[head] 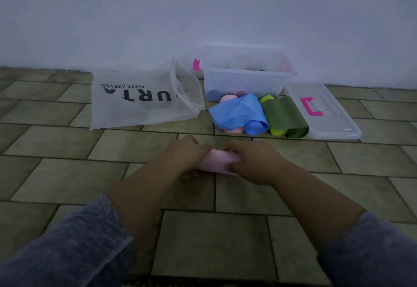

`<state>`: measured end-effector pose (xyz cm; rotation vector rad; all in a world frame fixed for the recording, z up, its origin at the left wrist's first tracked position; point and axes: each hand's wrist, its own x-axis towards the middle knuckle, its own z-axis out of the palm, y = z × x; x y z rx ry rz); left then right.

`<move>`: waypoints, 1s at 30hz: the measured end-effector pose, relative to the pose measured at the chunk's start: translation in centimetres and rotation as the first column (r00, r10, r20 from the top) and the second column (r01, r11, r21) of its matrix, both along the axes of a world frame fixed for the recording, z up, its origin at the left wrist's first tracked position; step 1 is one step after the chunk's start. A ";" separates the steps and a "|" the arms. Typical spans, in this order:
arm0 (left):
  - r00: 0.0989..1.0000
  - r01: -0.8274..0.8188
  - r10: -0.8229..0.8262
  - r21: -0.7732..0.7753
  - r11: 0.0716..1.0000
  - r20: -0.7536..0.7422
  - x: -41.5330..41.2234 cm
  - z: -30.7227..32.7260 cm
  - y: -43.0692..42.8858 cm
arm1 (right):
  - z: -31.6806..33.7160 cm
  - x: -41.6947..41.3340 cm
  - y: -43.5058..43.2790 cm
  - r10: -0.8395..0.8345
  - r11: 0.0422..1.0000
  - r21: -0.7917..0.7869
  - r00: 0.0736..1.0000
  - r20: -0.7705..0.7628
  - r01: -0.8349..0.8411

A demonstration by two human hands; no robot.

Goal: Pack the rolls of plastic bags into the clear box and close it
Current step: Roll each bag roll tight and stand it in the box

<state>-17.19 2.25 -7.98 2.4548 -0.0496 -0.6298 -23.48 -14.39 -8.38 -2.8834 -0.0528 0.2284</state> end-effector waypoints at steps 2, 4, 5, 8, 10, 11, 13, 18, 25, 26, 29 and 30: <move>0.987 -0.148 0.133 -0.197 0.969 -0.088 -0.2 -0.1 -0.5 | 0.0 0.3 0.4 -0.032 0.995 0.088 0.996 -0.088 0.039; 0.982 -0.187 0.178 -0.247 0.951 -0.055 -0.1 -0.6 -1.0 | -0.1 0.3 0.8 -0.074 0.964 0.242 0.984 -0.164 0.113; 0.982 -0.185 0.185 -0.253 0.949 -0.024 -0.1 -0.7 -1.2 | -0.2 0.2 1.0 -0.090 0.937 0.315 0.977 -0.192 0.148; 0.973 -0.215 0.230 -0.364 0.906 -0.002 -0.2 -1.3 -1.6 | -0.6 -0.4 1.7 -0.097 0.872 0.447 0.966 -0.238 0.198; 0.951 -0.299 0.291 -0.532 0.792 -0.102 -0.4 -1.8 -1.5 | -0.6 -0.5 1.8 -0.096 0.834 0.502 0.956 -0.276 0.228; 0.935 -0.350 0.311 -0.598 0.721 -0.173 -0.4 -1.9 -1.4 | -0.5 -0.5 1.8 -0.106 0.802 0.537 0.948 -0.300 0.260; 0.893 -0.449 0.312 -0.669 0.592 -0.324 -0.3 -1.7 -1.3 | -0.1 -0.2 1.6 -0.146 0.665 0.651 0.919 -0.367 0.366; 0.893 -0.450 0.269 -0.739 0.501 -0.361 1.5 -0.2 -2.5 | 1.2 1.6 0.3 -0.044 0.308 0.824 0.872 -0.488 0.476; 0.923 -0.035 0.273 -0.646 0.763 0.273 9.7 4.8 -4.4 | 8.1 6.1 -7.3 -0.036 0.301 0.864 0.910 -0.413 0.404; 0.895 -0.003 0.255 -0.567 0.824 0.365 11.2 5.7 -4.7 | 9.4 7.1 -8.5 -0.044 0.281 0.876 0.918 -0.395 0.391; 0.884 0.025 0.125 -0.313 0.950 0.450 15.3 7.5 -6.1 | 12.3 11.6 -11.4 -0.162 0.154 0.916 0.924 -0.346 0.370; 0.897 0.019 0.096 -0.254 0.967 0.431 16.3 7.7 -6.7 | 12.8 13.4 -11.8 -0.226 0.122 0.916 0.909 -0.349 0.382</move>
